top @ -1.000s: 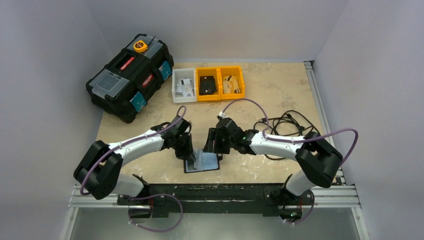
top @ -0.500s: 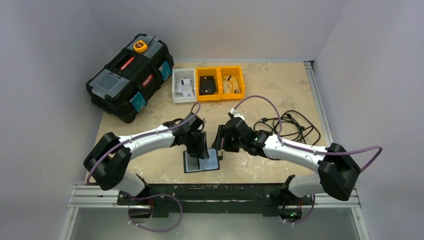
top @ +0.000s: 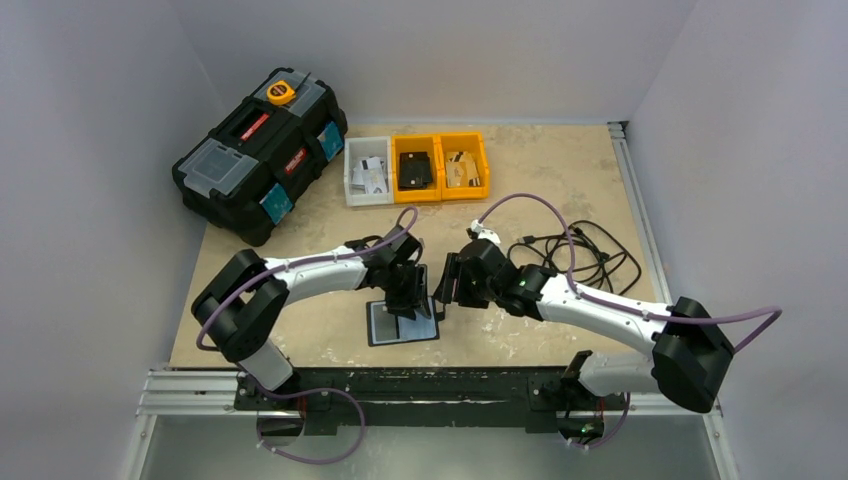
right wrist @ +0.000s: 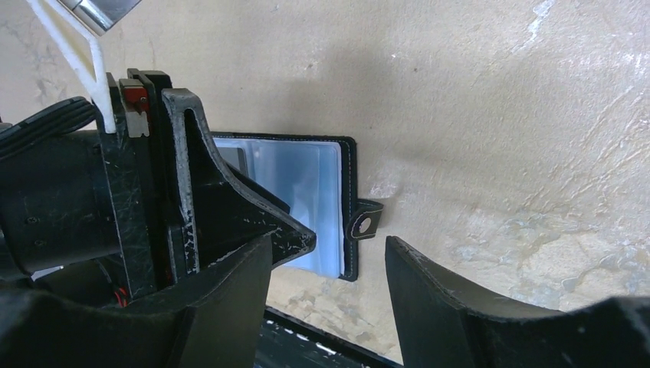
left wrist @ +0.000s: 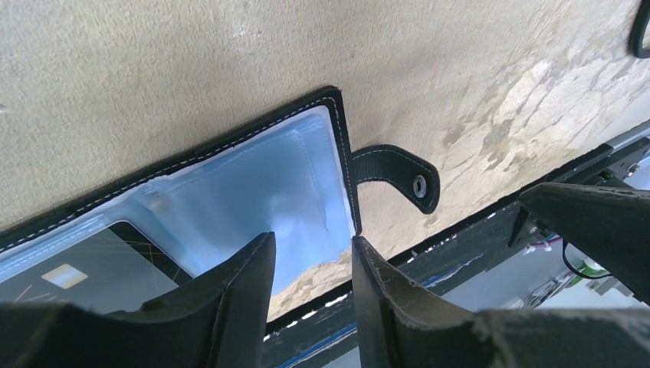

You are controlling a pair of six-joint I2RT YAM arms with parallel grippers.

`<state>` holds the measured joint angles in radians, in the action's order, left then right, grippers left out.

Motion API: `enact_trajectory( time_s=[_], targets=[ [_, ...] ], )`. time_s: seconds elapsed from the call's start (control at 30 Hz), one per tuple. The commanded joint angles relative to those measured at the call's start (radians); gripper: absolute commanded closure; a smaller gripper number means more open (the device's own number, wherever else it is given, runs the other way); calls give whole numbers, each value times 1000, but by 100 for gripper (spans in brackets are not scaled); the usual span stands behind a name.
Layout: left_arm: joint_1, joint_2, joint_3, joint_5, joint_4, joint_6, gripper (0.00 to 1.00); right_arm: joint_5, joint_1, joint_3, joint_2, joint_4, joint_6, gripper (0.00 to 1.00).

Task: Take the credit cards out of the card holder
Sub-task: Remove the credit card from the card holder.

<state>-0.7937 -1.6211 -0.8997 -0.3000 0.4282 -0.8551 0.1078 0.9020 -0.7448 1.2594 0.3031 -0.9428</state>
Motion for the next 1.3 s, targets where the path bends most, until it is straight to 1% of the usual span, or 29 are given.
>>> enact_trajectory(
  time_s=[0.0, 0.13, 0.2, 0.37, 0.47, 0.53, 0.63, 0.73, 0.87, 1.03, 1.27],
  targets=[
    [-4, 19, -36, -3, -25, -9, 58, 20, -3, -15, -16, 11, -7, 44],
    [3, 99, -58, 61, 55, 10, 57, 29, -2, -28, -2, -1, 7, 44],
    [21, 145, -60, 101, 109, 22, 57, 10, -2, -31, 13, -20, 13, 44],
    [122, 261, 2, 144, 204, 47, 58, -50, 9, -44, 61, -96, 9, 45],
    [189, 333, 69, 144, 227, 69, 63, -68, 38, -89, 114, -122, 11, 46],
    [218, 357, 97, 137, 232, 85, 69, -89, 60, -120, 159, -149, 11, 47],
    [233, 363, 123, 125, 221, 91, 78, -141, 81, -146, 231, -208, 0, 49],
    [240, 344, 143, 114, 199, 80, 88, -216, 87, -148, 303, -292, -17, 53],
    [241, 311, 161, 114, 175, 72, 96, -258, 87, -154, 365, -344, -26, 56],
    [241, 276, 183, 111, 145, 62, 100, -271, 88, -158, 408, -365, -25, 57],
    [240, 243, 209, 117, 118, 53, 100, -290, 87, -150, 448, -398, -30, 58]
  ],
)
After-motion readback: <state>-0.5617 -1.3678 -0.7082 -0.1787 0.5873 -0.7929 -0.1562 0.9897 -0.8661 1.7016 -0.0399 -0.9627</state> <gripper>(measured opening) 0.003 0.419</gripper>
